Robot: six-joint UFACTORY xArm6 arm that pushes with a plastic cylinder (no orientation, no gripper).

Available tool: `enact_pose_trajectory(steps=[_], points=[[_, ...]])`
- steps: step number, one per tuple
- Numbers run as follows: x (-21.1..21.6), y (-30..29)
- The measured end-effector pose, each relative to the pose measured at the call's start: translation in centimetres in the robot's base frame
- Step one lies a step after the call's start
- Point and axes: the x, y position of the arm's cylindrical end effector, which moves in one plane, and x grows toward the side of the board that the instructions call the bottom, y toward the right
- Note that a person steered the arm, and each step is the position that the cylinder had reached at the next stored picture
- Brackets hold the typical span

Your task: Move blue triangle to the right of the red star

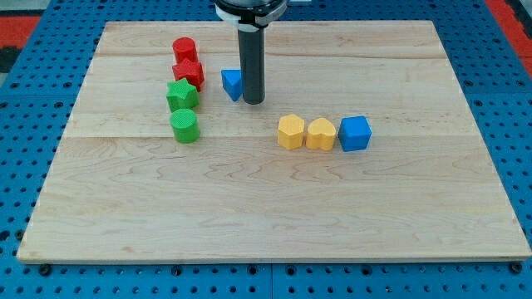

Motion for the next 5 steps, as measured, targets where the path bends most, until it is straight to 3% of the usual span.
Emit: enact_pose_trajectory(steps=[3, 4, 5], points=[[-2.8, -0.4], [2.3, -1.2], [-3.2, -2.1]])
